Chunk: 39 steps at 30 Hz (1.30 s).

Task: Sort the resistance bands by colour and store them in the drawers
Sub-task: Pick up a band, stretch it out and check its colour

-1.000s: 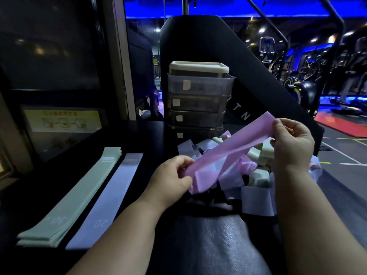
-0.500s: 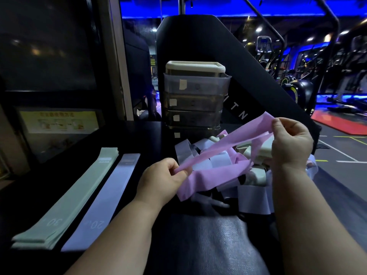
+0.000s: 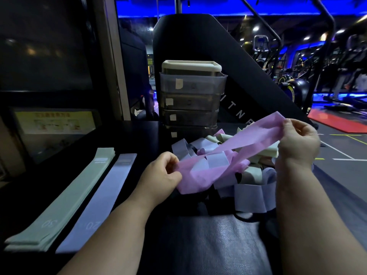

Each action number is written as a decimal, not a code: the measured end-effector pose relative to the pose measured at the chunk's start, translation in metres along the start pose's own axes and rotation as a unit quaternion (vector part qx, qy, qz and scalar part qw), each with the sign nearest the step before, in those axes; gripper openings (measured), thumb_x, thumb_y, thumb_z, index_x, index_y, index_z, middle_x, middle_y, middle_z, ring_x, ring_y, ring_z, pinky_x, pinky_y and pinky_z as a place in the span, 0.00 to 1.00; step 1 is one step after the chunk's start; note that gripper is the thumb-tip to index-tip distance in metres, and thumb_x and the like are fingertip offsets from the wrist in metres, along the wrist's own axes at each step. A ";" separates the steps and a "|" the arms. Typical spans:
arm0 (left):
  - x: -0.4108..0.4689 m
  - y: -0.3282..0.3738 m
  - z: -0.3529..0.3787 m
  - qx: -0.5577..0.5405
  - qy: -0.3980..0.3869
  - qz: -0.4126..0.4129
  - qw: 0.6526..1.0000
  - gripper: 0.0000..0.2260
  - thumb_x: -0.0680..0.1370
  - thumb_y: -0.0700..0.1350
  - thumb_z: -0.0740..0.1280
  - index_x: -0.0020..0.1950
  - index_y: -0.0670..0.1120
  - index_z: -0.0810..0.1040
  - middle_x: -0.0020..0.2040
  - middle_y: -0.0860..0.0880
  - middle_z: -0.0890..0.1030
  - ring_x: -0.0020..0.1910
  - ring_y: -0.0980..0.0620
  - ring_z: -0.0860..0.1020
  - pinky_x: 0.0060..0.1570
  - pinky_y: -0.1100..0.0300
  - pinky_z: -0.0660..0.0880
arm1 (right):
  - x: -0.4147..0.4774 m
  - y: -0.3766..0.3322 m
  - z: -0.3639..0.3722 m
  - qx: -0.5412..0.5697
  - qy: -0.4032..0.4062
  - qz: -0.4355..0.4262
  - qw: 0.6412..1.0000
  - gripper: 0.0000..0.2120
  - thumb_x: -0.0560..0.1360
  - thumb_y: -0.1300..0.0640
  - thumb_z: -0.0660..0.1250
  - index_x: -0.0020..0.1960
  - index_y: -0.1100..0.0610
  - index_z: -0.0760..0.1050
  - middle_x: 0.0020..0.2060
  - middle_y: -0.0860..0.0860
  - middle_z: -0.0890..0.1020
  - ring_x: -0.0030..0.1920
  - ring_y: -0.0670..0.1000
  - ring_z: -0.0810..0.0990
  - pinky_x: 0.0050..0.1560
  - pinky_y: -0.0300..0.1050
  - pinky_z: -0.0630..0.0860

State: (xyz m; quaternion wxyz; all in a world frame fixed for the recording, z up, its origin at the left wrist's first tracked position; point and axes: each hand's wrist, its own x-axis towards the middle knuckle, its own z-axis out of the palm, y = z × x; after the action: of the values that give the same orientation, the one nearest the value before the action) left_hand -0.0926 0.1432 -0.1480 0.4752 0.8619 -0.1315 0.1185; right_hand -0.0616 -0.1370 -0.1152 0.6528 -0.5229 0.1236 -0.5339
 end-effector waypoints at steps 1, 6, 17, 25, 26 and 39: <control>0.000 0.000 0.000 0.004 0.024 0.009 1.000 0.08 0.71 0.35 0.65 0.43 0.48 0.74 0.37 0.53 0.77 0.36 0.53 0.73 0.35 0.68 0.68 | 0.000 0.000 0.000 0.003 0.001 0.003 1.000 0.06 0.74 0.55 0.68 0.38 0.49 0.76 0.36 0.46 0.79 0.36 0.43 0.76 0.42 0.37 0.73; 0.002 -0.005 0.001 0.040 0.096 0.015 0.994 0.05 0.75 0.40 0.65 0.42 0.48 0.71 0.35 0.52 0.75 0.33 0.55 0.71 0.29 0.71 0.65 | 0.001 0.001 -0.001 0.005 0.002 0.020 1.000 0.04 0.71 0.51 0.65 0.39 0.49 0.75 0.36 0.48 0.78 0.37 0.47 0.75 0.41 0.43 0.72; 0.005 -0.005 0.003 -0.019 0.092 -0.048 0.994 0.08 0.78 0.39 0.58 0.51 0.50 0.73 0.38 0.49 0.82 0.36 0.56 0.80 0.37 0.57 0.75 | 0.003 0.009 0.001 -0.035 -0.013 0.019 0.999 0.06 0.68 0.49 0.64 0.44 0.50 0.74 0.40 0.50 0.78 0.40 0.49 0.75 0.42 0.45 0.71; 0.005 -0.002 0.004 -0.172 0.048 -0.091 0.980 0.11 0.78 0.37 0.58 0.48 0.49 0.78 0.34 0.50 0.76 0.29 0.54 0.71 0.30 0.62 0.68 | 0.001 0.008 0.002 -0.040 -0.027 0.025 0.999 0.04 0.68 0.53 0.62 0.40 0.47 0.74 0.36 0.48 0.78 0.39 0.50 0.75 0.44 0.48 0.72; 0.004 -0.001 0.004 -0.189 0.043 -0.093 0.977 0.10 0.79 0.37 0.59 0.50 0.48 0.78 0.34 0.50 0.76 0.27 0.55 0.70 0.28 0.64 0.67 | 0.001 0.008 0.002 -0.037 -0.033 0.030 0.998 0.05 0.68 0.54 0.61 0.41 0.47 0.75 0.35 0.48 0.78 0.38 0.50 0.75 0.43 0.48 0.72; 0.003 0.004 0.001 -0.308 0.016 -0.128 0.943 0.10 0.78 0.33 0.59 0.49 0.44 0.77 0.38 0.49 0.78 0.34 0.54 0.73 0.36 0.61 0.70 | 0.001 0.010 0.002 -0.040 -0.070 0.073 0.994 0.17 0.72 0.69 0.57 0.39 0.50 0.77 0.34 0.48 0.78 0.36 0.45 0.75 0.41 0.41 0.72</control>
State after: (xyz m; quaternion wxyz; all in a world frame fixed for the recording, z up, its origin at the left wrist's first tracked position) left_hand -0.0910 0.1398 -0.1441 0.7303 0.6813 -0.0428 0.0245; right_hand -0.0544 -0.1377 -0.1219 0.6753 -0.5744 0.1367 -0.4420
